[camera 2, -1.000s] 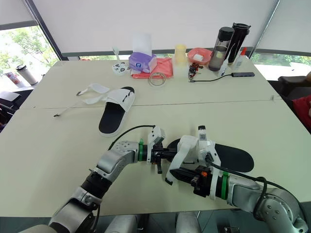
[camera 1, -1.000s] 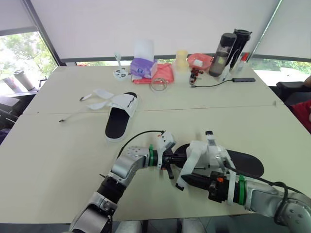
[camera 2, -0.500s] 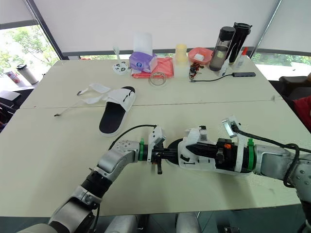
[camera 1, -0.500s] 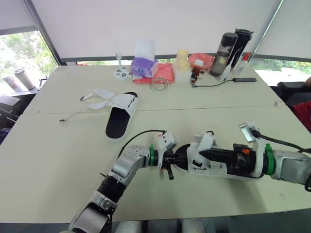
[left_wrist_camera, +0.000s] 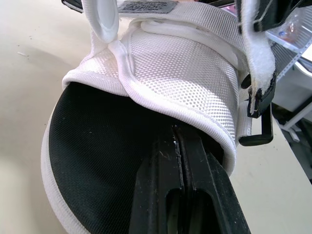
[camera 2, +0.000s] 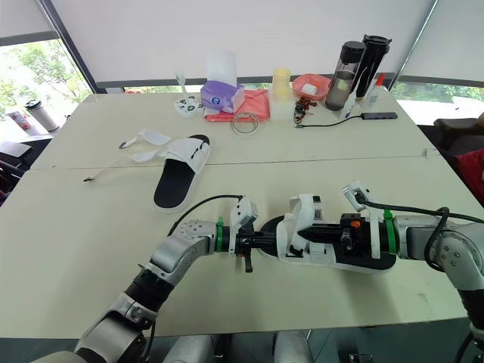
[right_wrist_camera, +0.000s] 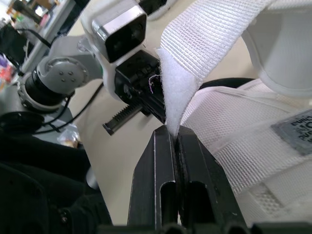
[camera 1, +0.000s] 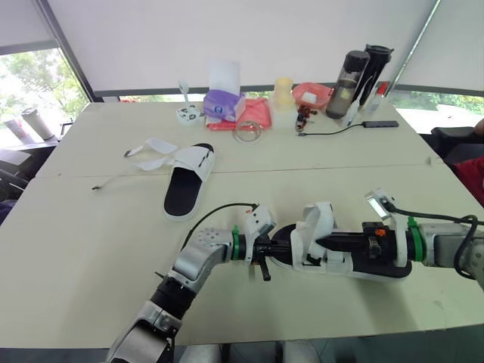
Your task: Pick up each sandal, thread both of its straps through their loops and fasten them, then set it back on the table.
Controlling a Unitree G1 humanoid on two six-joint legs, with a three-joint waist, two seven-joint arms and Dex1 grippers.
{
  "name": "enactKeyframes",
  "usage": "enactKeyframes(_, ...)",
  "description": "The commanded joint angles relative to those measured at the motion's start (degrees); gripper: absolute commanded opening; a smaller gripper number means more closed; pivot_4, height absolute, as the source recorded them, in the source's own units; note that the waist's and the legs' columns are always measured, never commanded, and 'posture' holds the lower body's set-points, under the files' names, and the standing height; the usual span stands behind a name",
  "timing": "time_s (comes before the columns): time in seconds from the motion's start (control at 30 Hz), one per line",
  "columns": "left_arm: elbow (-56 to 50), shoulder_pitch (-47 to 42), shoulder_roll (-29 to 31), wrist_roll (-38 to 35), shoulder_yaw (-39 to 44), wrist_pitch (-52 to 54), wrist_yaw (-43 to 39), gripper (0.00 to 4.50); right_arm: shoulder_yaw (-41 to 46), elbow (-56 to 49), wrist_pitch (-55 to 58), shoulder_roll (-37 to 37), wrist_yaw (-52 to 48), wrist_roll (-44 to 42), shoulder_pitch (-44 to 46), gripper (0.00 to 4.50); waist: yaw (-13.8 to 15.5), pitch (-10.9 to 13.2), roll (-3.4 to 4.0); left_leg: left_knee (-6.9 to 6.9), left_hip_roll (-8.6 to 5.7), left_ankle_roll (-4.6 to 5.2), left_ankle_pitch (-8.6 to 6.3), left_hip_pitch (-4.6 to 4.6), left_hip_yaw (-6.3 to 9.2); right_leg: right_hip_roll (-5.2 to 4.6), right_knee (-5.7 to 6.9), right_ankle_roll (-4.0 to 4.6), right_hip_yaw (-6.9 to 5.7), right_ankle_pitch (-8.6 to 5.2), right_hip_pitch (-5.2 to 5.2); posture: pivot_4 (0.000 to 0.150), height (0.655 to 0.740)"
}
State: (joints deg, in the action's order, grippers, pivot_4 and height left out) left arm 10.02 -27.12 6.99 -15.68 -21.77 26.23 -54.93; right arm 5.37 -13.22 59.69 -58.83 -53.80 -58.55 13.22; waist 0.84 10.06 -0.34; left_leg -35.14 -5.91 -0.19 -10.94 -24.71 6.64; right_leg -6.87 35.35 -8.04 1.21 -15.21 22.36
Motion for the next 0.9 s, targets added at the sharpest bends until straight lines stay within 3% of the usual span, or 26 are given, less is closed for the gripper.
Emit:
enactKeyframes(0.03, 0.6, 1.0, 0.8, 1.0, 0.0, 1.5, 1.2, 0.00, -1.7, -0.9, -1.8, 0.9, -1.6, 3.7, 1.0, 0.05, 0.0, 0.0, 0.00, 0.00, 0.00, 0.00, 0.00, 0.00, 0.00, 0.00, 0.00, 0.00, 0.00, 0.00, 0.00, 0.150, 0.7400)
enactKeyframes(0.67, 1.5, 0.6, 0.1, 0.1, 1.3, 2.1, 1.8, 0.00, -4.5, -4.5, -14.8, -1.4, -12.8, 17.7, -1.6, 0.05, 0.0, 0.0, 0.00, -0.01, -0.01, -0.01, 0.00, 0.00, 0.01, 0.02, 0.02, -0.08, -0.02, 0.04, -0.01, 0.150, 0.7400)
enactKeyframes(0.9, 1.7, 0.5, 0.0, -0.1, 1.4, 2.4, 2.1, 0.00, -1.6, -2.1, -10.4, 0.6, -12.1, 14.4, 1.2, 0.05, 0.0, 0.0, 0.00, -0.02, -0.01, -0.01, 0.00, 0.00, 0.01, 0.01, 0.03, -0.10, -0.01, 0.05, 0.00, 0.150, 0.7400)
